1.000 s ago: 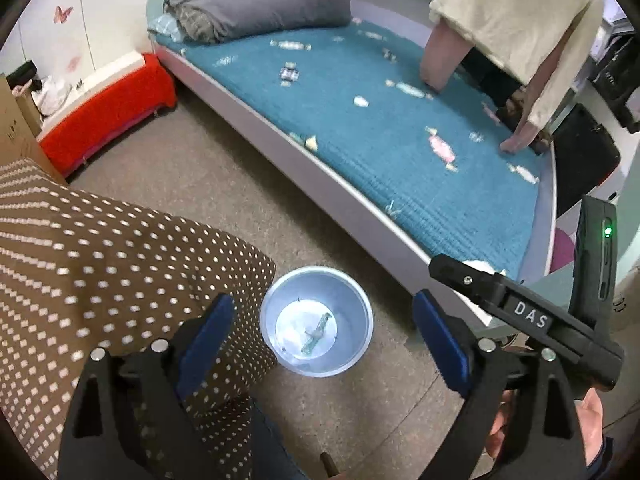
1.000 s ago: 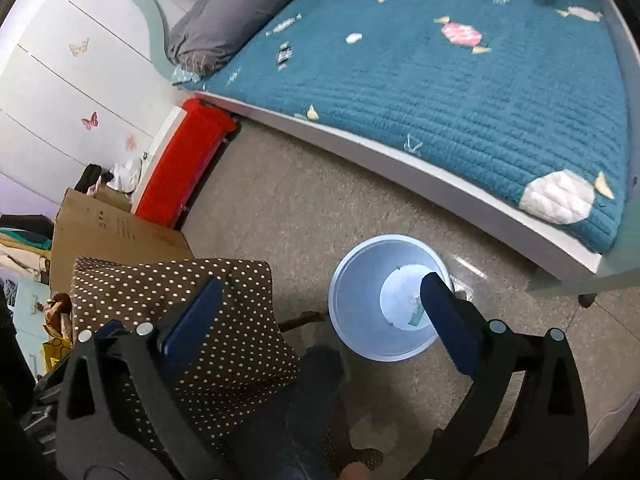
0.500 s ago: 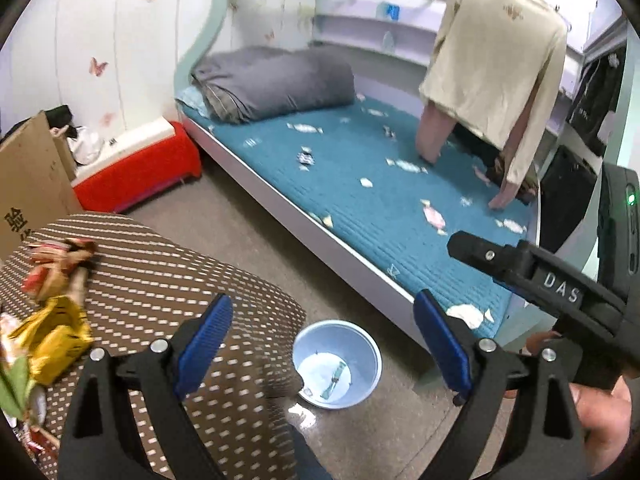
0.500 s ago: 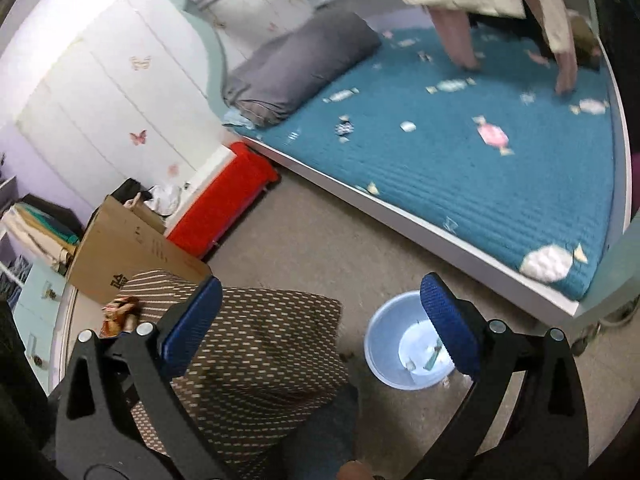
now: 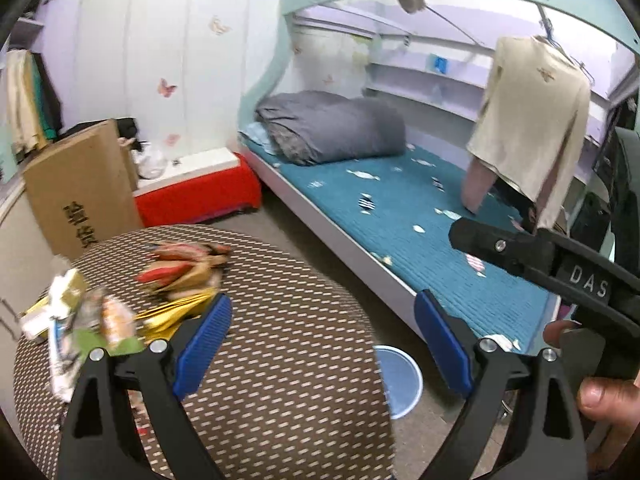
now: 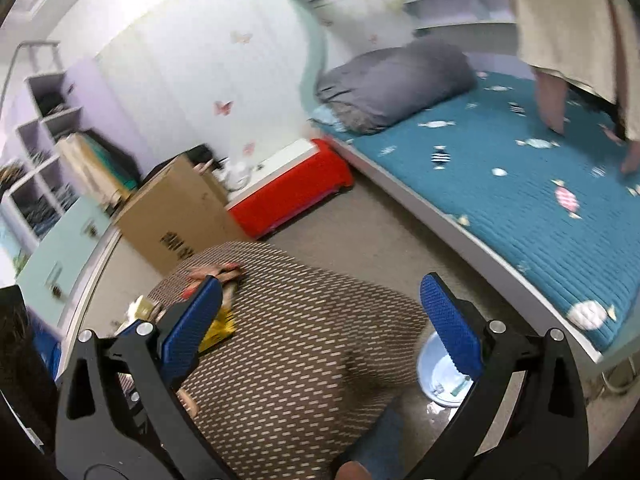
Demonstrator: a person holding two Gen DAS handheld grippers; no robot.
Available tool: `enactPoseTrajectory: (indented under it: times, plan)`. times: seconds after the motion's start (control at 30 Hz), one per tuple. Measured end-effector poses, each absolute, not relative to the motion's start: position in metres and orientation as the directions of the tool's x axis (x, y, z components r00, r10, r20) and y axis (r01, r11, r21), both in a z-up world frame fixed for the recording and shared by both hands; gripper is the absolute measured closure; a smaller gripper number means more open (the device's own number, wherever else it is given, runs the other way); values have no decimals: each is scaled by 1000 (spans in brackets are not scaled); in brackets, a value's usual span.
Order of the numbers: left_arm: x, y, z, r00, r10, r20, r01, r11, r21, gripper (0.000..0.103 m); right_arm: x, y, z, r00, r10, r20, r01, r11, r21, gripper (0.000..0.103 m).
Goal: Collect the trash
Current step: 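Return to the table and grasp the green leaf toy with right tool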
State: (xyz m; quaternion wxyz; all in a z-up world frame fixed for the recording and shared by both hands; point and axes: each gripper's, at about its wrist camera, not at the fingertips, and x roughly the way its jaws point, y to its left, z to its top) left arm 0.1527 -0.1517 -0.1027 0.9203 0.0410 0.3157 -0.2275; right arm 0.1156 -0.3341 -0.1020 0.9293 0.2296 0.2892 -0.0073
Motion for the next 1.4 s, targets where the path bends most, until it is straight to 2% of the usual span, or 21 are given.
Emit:
enactPoseTrajectory:
  times: [0.37, 0.97, 1.03, 1.1, 1.17, 1.2, 1.27, 1.4]
  plan:
    - [148, -41, -108, 764, -235, -601, 233, 969, -83, 13, 147, -225, -107, 768, 296, -567, -89, 927, 363, 6]
    - [136, 95, -157, 755, -19, -656, -43, 996, -78, 13, 202, -70, -174, 548, 452, -704, -402, 880, 252, 8]
    - [139, 98, -159, 750, -9, -661, -53, 996, -74, 13, 210, -54, -183, 533, 437, -725, -427, 878, 216, 17]
    - [141, 102, -161, 749, -8, -663, -55, 996, -73, 13, 218, -45, -195, 518, 413, -749, -428, 883, 191, 46]
    - [146, 100, -162, 748, -9, -664, -47, 997, -66, 13, 221, -49, -200, 506, 427, -749, -414, 882, 223, 67]
    - [149, 99, -162, 748, -12, -664, -38, 997, -62, 13, 220, -55, -199, 507, 446, -737, -407, 878, 251, 74]
    - [156, 93, -164, 748, -18, -663, -17, 999, -46, 13, 214, -65, -195, 510, 469, -721, -405, 871, 279, 79]
    - [175, 76, -171, 742, -41, -670, 40, 999, -16, 13, 203, -97, -189, 527, 482, -700, -363, 872, 328, 81]
